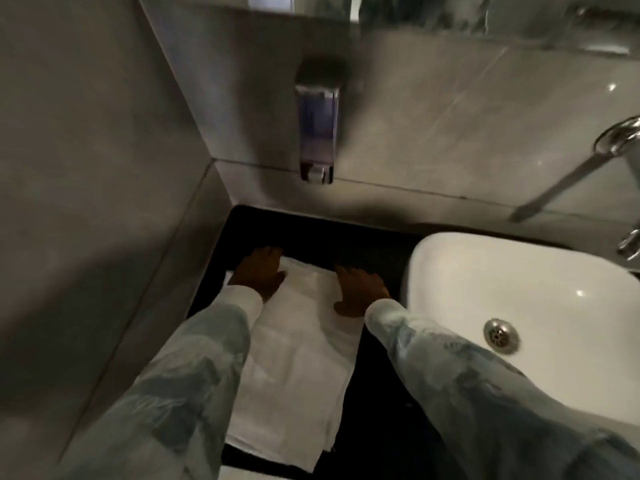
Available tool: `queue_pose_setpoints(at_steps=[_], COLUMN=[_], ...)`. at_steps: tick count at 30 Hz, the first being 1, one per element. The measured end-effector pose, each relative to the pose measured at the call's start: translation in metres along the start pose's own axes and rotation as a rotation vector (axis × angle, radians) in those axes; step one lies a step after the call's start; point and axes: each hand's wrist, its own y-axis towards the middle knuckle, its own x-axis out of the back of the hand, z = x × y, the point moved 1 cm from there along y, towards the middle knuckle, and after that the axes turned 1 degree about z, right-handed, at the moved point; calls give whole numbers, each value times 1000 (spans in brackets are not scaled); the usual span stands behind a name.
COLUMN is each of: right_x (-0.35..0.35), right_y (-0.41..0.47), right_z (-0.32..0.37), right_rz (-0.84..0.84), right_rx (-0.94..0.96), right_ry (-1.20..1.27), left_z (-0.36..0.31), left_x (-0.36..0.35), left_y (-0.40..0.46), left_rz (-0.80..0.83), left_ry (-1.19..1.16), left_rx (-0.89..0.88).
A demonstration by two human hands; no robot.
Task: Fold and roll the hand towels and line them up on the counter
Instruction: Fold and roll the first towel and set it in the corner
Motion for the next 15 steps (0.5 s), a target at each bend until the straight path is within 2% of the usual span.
queue_pose_setpoints(at_steps=[4, 7, 11, 15], right_x=[-28, -22, -11, 8], right_y=[12, 16, 6, -23], right_z=[-14, -21, -21, -14], right_rz=[-2, 45, 36, 70], right_rx=[-66, -124, -150, -121], right_ry=[25, 160, 192, 234], left_z=[-4, -11, -11, -24], left_x=[-30, -21, -2, 38], left_y=[22, 32, 30, 9], left_rz=[41, 69, 157, 334], left_ry=[-30, -19, 7, 133], left_rx=[-8, 9, 7, 0])
